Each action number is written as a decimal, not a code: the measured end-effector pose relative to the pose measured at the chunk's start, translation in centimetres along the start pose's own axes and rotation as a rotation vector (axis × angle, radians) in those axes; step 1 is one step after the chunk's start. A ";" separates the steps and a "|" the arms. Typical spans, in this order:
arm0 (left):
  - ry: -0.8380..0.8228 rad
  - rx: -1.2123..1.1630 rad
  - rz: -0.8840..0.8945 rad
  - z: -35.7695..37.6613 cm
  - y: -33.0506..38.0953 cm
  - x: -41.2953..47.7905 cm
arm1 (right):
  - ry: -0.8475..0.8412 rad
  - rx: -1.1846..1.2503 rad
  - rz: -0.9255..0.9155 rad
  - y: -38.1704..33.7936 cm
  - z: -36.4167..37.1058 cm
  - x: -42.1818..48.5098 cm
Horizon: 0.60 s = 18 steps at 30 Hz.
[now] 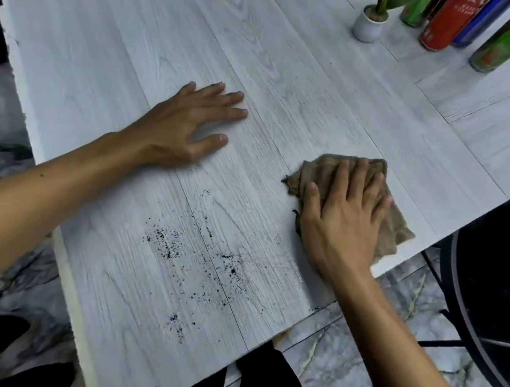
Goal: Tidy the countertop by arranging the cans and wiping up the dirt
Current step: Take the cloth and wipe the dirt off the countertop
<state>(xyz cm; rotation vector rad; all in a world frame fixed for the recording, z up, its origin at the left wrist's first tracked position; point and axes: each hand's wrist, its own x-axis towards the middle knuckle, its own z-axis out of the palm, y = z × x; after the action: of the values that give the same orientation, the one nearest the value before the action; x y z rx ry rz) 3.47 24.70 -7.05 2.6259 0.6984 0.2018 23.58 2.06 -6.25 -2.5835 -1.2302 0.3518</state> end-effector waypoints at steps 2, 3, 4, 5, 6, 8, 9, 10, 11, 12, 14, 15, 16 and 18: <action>0.005 0.001 -0.011 -0.2 -0.3 -0.2 | -0.010 0.012 -0.042 -1.7 0.4 0.1; 0.006 0.000 -0.014 -0.3 -0.3 -0.3 | -0.015 0.020 -0.066 -2.6 0.6 0.0; 0.006 -0.004 -0.018 -0.4 -0.3 -0.5 | -0.020 0.028 -0.089 -3.5 0.9 -0.1; 0.008 -0.008 -0.023 -0.4 -0.2 -0.6 | -0.029 0.037 -0.115 -4.4 1.1 -0.3; 0.013 -0.013 -0.026 -0.5 -0.2 -0.8 | -0.040 0.048 -0.143 -5.2 1.3 -0.5; 0.025 -0.033 -0.033 -0.6 -0.2 -1.0 | -0.068 0.088 -0.217 -6.7 1.7 -1.0; 0.028 -0.049 -0.040 -0.6 -0.3 -1.2 | -0.079 0.113 -0.258 -7.3 1.8 -1.3; 0.031 -0.066 -0.046 -0.7 -0.3 -1.3 | -0.091 0.139 -0.296 -7.9 1.9 -1.6; 0.034 -0.078 -0.049 -0.7 -0.4 -1.4 | -0.104 0.164 -0.327 -8.4 2.0 -1.9; 0.036 -0.083 -0.050 -0.8 -0.4 -1.5 | -0.118 0.185 -0.352 -8.8 2.1 -2.3; 0.031 -0.072 -0.044 -0.8 -0.4 -1.6 | -0.146 0.211 -0.397 -9.3 2.4 -3.1; 0.028 -0.063 -0.041 -0.8 -0.4 -1.6 | -0.161 0.218 -0.421 -9.4 2.5 -3.5; 0.026 -0.053 -0.040 -0.7 -0.3 -1.7 | -0.175 0.222 -0.446 -9.5 2.7 -4.0; 0.030 -0.035 -0.042 -0.7 -0.2 -1.9 | -0.186 0.205 -0.498 -9.6 3.0 -5.1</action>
<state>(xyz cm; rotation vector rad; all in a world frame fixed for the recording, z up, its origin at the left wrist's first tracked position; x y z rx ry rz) 1.58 24.17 -6.61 2.5776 0.7527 0.2399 12.53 4.33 -5.35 -2.0208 -1.7398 0.5825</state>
